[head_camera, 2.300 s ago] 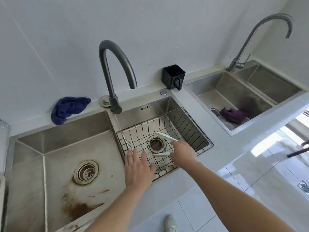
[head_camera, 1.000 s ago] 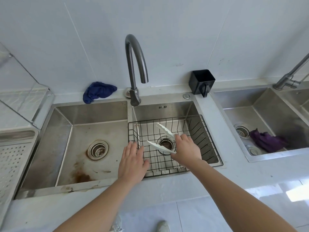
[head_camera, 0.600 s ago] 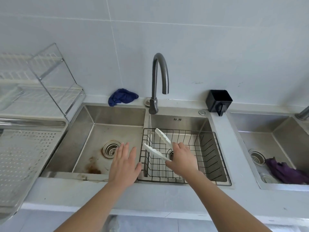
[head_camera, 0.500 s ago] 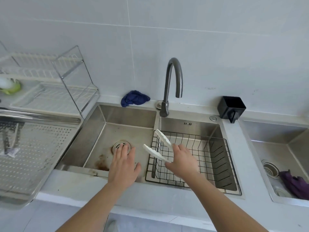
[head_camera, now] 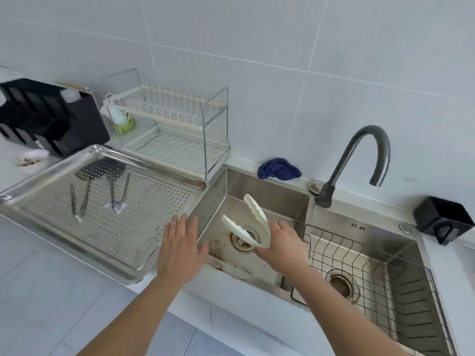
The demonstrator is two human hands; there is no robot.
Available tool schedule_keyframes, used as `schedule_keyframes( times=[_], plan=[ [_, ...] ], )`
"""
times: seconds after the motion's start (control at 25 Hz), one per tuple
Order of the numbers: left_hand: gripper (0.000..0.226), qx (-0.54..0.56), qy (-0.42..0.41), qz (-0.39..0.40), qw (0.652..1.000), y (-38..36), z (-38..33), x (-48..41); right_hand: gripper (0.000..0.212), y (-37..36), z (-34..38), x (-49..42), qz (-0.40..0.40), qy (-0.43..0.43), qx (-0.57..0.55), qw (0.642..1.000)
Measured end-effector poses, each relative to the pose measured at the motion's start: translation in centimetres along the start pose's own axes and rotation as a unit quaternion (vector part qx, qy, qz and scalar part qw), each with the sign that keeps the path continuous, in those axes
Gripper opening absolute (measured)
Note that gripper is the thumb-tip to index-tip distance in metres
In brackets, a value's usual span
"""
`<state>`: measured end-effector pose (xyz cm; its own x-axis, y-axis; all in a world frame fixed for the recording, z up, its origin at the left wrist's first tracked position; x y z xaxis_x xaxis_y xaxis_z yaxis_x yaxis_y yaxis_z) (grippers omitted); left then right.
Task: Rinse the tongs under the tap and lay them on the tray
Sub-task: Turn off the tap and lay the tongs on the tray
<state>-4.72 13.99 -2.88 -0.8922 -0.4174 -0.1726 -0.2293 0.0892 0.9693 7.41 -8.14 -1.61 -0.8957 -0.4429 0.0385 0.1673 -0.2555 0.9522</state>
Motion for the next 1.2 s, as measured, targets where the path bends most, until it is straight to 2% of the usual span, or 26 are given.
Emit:
schedule_keyframes(
  times=[0.16,0.52,0.76,0.92,1.2],
  plan=[
    [0.07,0.001,0.032,-0.003,0.999,2.0,9.3,-0.3,0.061,-1.8,10.0,-1.9,0.01,0.034,-0.002,0.999],
    [0.072,0.004,0.063,0.005,0.998,4.9,24.8,-0.3,0.069,-7.2,25.7,-4.9,0.037,0.064,-0.009,0.997],
    [0.07,-0.002,0.098,0.034,0.995,3.7,33.2,-2.7,0.072,-11.3,30.6,-9.2,0.066,0.053,-0.006,0.996],
    [0.067,-0.014,0.112,0.056,0.992,1.8,37.9,-6.0,0.078,-14.4,32.0,-13.8,0.067,0.025,-0.018,0.997],
    [0.068,0.004,0.131,0.096,0.987,-1.8,44.1,-11.3,0.077,-19.3,33.6,-19.3,0.072,-0.033,0.001,0.997]
  ],
)
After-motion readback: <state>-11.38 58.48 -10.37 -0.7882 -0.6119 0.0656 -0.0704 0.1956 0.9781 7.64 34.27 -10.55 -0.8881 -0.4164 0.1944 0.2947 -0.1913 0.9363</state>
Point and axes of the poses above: each hand's wrist, its own x-axis away from the middle knuckle, its own y-axis out of the back of the hand, z = x × y, the point moved 9 cm from there along -x, towards the middle knuckle
